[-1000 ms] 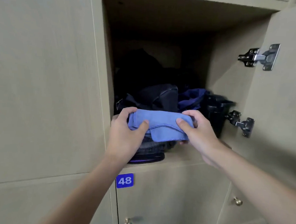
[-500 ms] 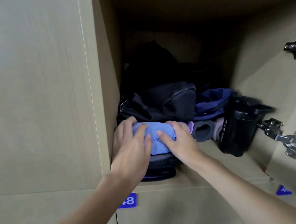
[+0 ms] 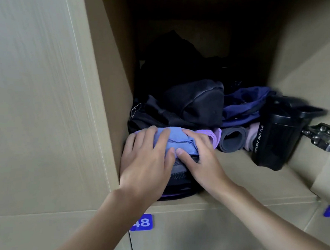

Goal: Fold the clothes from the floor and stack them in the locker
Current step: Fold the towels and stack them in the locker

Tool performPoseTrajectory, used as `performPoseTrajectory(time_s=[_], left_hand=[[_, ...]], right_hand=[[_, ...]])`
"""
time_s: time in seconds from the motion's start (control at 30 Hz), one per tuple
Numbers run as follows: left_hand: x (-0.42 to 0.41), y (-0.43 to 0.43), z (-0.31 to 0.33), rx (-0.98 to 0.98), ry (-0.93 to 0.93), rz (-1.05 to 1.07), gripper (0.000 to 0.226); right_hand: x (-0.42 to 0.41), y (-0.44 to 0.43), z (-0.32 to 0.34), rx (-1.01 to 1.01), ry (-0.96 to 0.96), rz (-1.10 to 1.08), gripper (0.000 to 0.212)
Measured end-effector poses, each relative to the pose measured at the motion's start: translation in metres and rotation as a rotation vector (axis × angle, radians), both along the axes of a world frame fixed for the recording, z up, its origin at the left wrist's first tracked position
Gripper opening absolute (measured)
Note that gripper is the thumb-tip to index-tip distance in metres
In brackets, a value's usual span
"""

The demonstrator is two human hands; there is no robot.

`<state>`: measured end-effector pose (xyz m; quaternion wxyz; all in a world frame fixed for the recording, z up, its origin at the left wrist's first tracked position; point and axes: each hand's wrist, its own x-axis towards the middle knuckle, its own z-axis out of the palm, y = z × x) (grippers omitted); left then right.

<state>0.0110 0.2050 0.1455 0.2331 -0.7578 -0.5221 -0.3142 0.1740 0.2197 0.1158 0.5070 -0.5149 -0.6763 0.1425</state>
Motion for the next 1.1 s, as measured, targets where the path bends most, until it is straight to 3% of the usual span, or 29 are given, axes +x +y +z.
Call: performPoseTrajectory(time_s=[0.2, 0.7, 0.97, 1.1], left_hand=[[-0.005, 0.008, -0.018, -0.082, 0.067, 0.03, 0.055], [-0.005, 0.0, 0.003, -0.097, -0.068, -0.111, 0.06], [-0.004, -0.04, 0.014, 0.009, -0.126, -0.407, 0.039], [-0.004, -0.068, -0.007, -0.024, -0.067, -0.56, 0.033]], right_hand=[[0.002, 0.001, -0.004, -0.033, 0.014, -0.027, 0.051], [0.008, -0.046, 0.023, -0.093, 0.009, -0.106, 0.063], [0.001, -0.114, 0.019, -0.135, -0.033, -0.302, 0.047], [-0.002, -0.158, -0.007, -0.222, -0.004, -0.373, 0.036]])
